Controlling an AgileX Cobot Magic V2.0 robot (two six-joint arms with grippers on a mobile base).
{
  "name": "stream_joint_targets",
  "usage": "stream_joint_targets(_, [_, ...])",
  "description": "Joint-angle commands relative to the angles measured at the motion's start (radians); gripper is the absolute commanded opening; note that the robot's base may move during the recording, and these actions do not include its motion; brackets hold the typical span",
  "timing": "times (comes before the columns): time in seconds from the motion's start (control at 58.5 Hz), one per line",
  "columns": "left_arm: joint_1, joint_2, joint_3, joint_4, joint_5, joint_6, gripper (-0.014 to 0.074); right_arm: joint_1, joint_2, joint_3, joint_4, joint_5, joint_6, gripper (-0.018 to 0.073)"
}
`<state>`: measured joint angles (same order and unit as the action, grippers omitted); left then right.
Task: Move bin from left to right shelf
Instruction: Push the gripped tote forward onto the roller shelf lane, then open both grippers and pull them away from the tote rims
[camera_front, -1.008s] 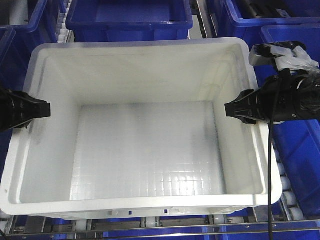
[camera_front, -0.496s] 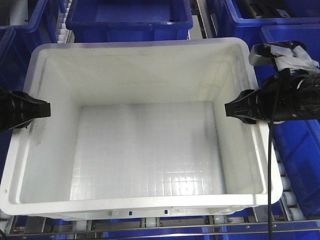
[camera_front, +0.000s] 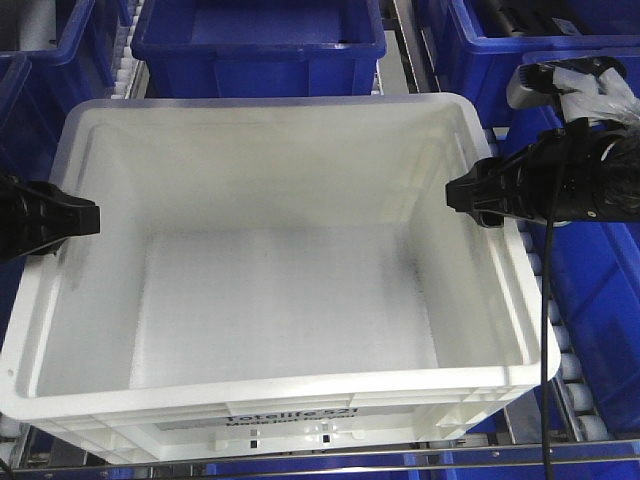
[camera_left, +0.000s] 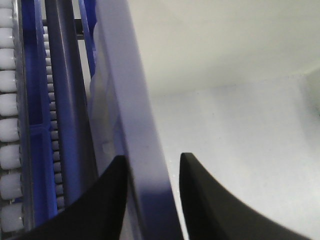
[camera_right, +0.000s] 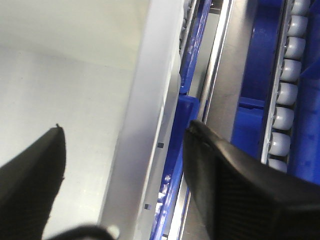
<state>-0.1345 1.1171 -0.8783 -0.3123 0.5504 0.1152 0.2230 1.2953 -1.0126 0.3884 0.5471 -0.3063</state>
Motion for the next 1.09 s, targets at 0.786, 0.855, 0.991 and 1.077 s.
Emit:
stream_joint_targets(0.786, [-0.006, -0.029, -0.041, 0.03, -0.168, 0.01, 0.0252, -0.004, -0.071, -0.035, -0.004, -0.086, -0.023, 0.0499])
stream_joint_targets(0.855, [-0.006, -0.029, -0.041, 0.03, -0.174, 0.01, 0.0252, -0.004, -0.08, -0.035, -0.028, -0.094, -0.023, 0.0499])
stream_joint_targets(0.991, [-0.006, -0.029, -0.041, 0.03, -0.184, 0.01, 0.0252, -0.004, -0.085, -0.035, -0.035, -0.089, -0.023, 0.0499])
stream_joint_targets(1.077, [-0.006, -0.029, -0.041, 0.03, -0.183, 0.011, 0.0252, -0.004, -0.086, -0.035, -0.035, -0.084, -0.023, 0.0499])
